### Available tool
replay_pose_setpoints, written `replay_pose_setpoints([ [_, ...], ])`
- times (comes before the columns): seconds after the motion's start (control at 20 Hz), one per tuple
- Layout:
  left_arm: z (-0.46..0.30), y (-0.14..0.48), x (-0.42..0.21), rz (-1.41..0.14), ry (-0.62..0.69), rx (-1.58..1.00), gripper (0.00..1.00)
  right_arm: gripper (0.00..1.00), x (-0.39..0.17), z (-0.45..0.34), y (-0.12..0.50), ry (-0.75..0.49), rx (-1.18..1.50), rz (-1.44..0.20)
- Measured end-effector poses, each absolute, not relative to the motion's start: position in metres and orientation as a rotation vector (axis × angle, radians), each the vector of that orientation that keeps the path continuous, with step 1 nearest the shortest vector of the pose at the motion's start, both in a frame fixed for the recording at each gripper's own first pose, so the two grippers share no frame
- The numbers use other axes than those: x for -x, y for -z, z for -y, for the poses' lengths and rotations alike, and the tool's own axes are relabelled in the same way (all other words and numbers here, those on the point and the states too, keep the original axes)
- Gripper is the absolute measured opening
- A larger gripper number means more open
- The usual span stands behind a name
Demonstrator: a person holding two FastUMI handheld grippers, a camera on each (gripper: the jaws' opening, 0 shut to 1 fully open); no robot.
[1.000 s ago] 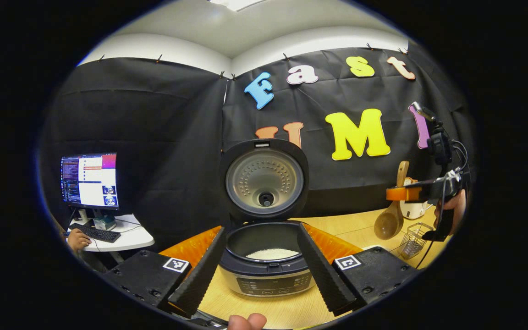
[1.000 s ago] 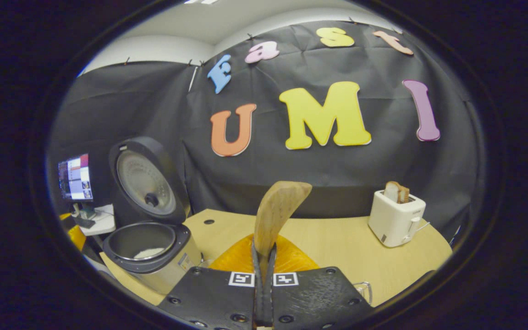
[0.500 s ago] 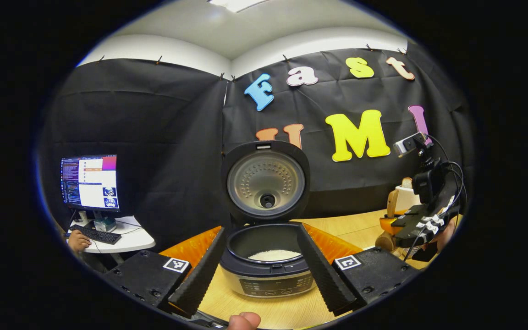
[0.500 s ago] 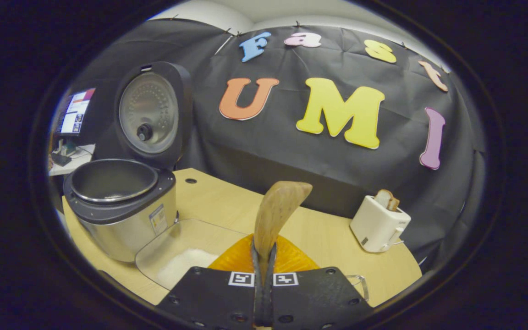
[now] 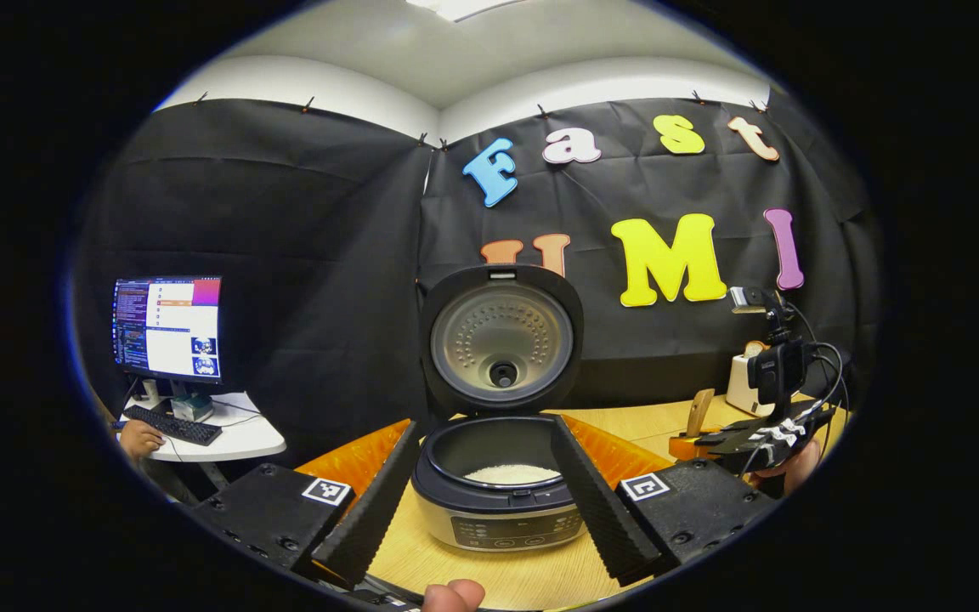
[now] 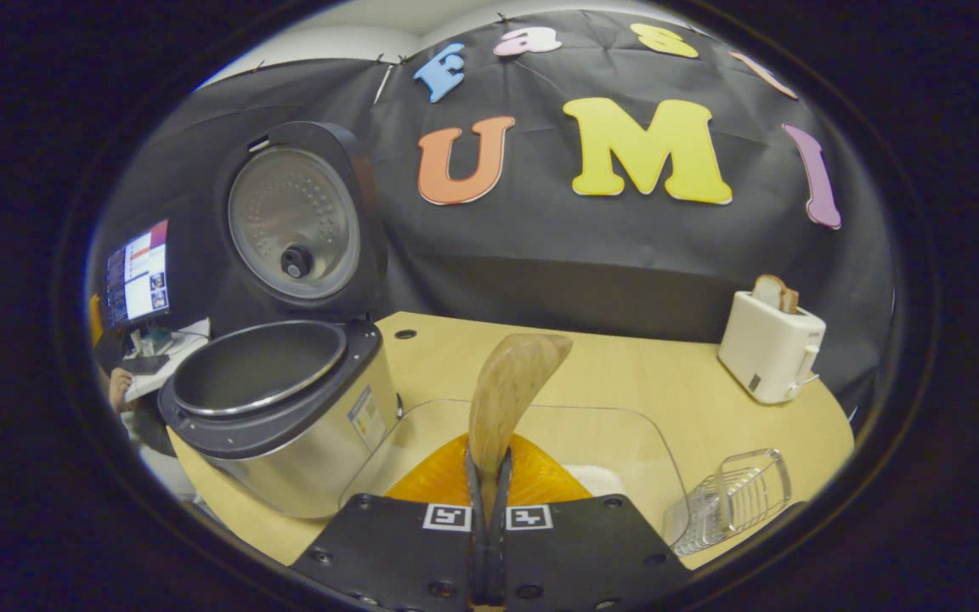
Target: Close the left gripper, press the button to open the rice cooker; take a wooden spoon from the chopstick holder with the right hand, scoop a spoonful of rice and pour it into the rice cooker, then put the wooden spoon back into the chopstick holder.
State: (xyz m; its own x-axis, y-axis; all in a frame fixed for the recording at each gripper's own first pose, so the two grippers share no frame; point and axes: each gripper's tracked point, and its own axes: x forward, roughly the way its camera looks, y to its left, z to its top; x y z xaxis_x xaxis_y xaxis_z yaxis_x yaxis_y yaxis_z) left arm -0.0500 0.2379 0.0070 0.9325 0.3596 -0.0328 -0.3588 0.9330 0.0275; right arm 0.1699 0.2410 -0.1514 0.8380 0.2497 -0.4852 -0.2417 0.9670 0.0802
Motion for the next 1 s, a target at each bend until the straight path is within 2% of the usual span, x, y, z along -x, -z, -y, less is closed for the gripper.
replay_pose_setpoints([
  [0.35, -0.241, -0.009, 0.053, -0.034, -0.37, -0.019, 0.99, 0.0, -0.169, -0.259, 0.15, -0.276, -0.347, -0.6],
  [0.6, -0.242, -0.01, 0.054, -0.029, -0.372, -0.016, 0.99, 0.0, -0.178, -0.233, 0.16, -0.203, -0.637, -0.64],
  [1.0, -0.241, -0.005, 0.051, -0.035, -0.377, 0.008, 0.99, 0.0, -0.194, -0.173, 0.141, -0.152, -0.814, -0.591],
])
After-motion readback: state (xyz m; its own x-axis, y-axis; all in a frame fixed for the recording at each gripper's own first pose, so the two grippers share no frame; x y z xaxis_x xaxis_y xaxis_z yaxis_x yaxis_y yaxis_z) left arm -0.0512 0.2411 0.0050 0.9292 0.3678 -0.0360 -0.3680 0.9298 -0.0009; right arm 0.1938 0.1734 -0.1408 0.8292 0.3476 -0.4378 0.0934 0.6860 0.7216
